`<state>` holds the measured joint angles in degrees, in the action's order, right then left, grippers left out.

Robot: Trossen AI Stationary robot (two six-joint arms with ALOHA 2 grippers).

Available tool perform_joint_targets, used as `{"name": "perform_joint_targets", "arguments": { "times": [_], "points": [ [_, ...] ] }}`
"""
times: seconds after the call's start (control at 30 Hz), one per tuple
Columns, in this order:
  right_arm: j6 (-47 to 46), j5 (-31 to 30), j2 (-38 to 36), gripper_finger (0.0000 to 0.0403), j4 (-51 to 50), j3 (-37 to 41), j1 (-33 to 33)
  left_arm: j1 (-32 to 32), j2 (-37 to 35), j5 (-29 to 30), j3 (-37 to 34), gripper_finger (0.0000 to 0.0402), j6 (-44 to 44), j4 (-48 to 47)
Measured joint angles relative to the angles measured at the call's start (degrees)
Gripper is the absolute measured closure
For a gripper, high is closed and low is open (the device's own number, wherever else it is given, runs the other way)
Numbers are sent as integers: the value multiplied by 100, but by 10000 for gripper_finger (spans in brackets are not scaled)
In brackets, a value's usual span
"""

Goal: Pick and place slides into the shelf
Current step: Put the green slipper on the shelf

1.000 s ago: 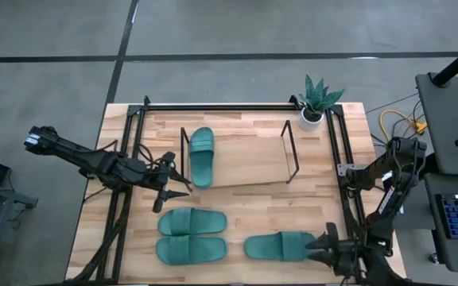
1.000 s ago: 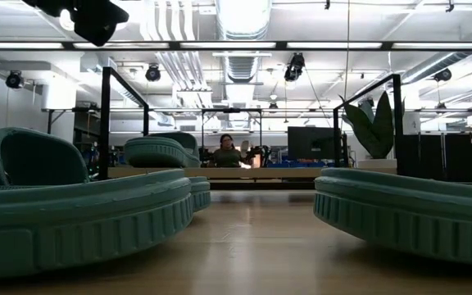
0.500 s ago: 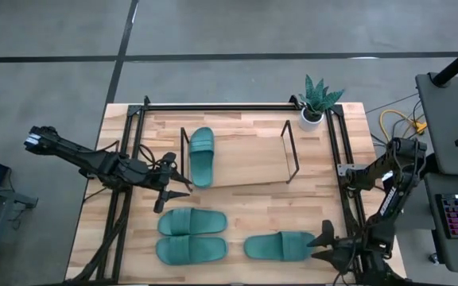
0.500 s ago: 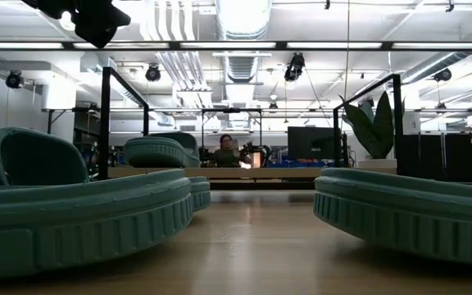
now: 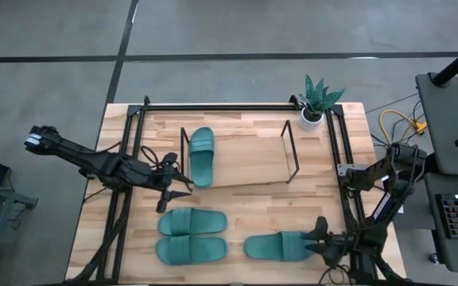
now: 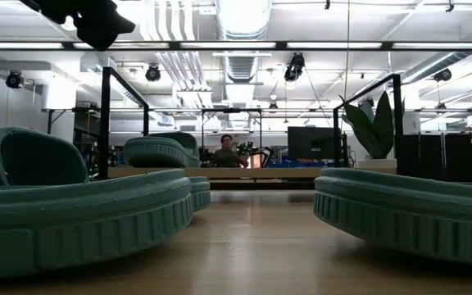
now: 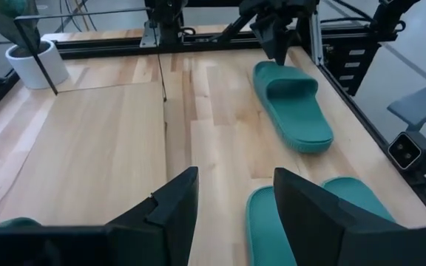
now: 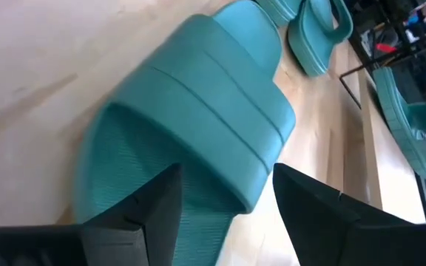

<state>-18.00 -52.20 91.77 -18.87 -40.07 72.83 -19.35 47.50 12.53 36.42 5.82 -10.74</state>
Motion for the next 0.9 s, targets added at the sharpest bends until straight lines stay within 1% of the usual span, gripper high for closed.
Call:
{"name": "perform_joint_targets", "arguments": {
  "times": [0.1, 0.3, 0.5, 0.67, 0.9],
  "points": [
    [-2, 170, 0, 202, -2, 0, -142, 0, 63, -2, 0, 240, -2, -13],
    [2, 270, -9, 202, 51, -2, -318, 0, 127, -2, 0, 240, -1, -3],
    [28, 317, 1, 202, 422, -2, -437, 0, 118, -2, 0, 240, 0, 2],
    [341, 329, -18, 202, 643, -2, -462, 0, 122, -2, -2, 240, 0, 20],
    [1058, 266, -22, 202, 1108, -2, -502, -2, 196, -4, -2, 240, -1, 172]
  ]
}}
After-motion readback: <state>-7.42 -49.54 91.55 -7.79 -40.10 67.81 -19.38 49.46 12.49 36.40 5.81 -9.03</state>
